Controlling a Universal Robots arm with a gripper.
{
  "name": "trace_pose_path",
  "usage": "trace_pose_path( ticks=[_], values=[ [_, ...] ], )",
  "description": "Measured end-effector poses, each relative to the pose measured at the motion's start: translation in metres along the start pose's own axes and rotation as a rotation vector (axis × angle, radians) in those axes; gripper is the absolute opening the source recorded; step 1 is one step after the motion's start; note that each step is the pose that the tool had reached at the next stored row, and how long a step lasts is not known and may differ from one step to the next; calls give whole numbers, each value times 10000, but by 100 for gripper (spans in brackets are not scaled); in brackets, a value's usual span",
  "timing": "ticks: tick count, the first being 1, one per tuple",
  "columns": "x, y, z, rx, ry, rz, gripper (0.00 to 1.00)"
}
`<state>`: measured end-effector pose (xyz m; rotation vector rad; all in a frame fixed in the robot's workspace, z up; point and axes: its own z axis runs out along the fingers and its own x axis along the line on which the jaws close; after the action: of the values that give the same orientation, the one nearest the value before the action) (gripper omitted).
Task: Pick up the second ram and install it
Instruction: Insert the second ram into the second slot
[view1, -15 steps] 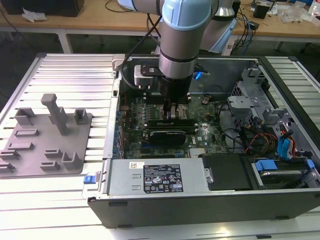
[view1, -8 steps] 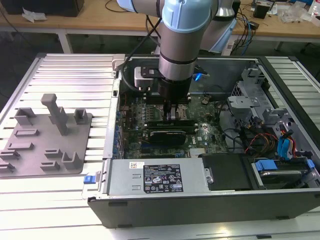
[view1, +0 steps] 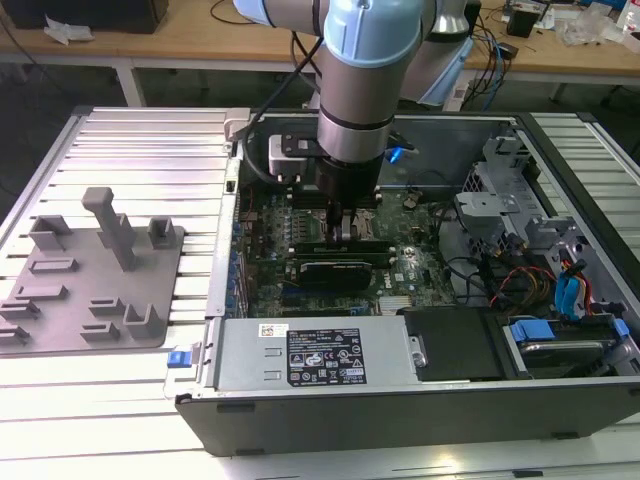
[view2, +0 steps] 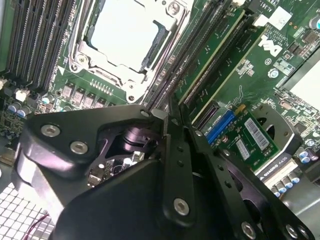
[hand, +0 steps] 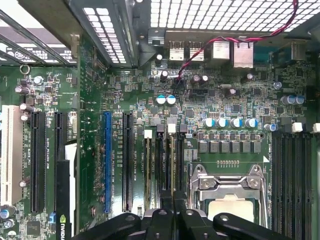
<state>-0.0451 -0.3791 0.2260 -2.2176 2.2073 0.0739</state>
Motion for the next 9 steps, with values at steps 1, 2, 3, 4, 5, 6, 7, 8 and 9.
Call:
trace_pose_path(
  ticks=[1,2,3,4,5,6,7,8,9],
  values=[
    [0,-1,0,4,2,-1,16],
    [0,-2,-2,5,2,-3,16],
    [-1,-1,-24,4,3,-2,16],
    [-2,0,-69,3,3,-2,16],
    [-5,1,-125,7,1,-7,16],
    [-8,3,-182,9,2,-8,16],
    [-9,4,-224,10,1,-9,16],
    [-11,5,-264,11,3,-10,16],
    [-12,5,-281,12,1,-10,16]
  ],
)
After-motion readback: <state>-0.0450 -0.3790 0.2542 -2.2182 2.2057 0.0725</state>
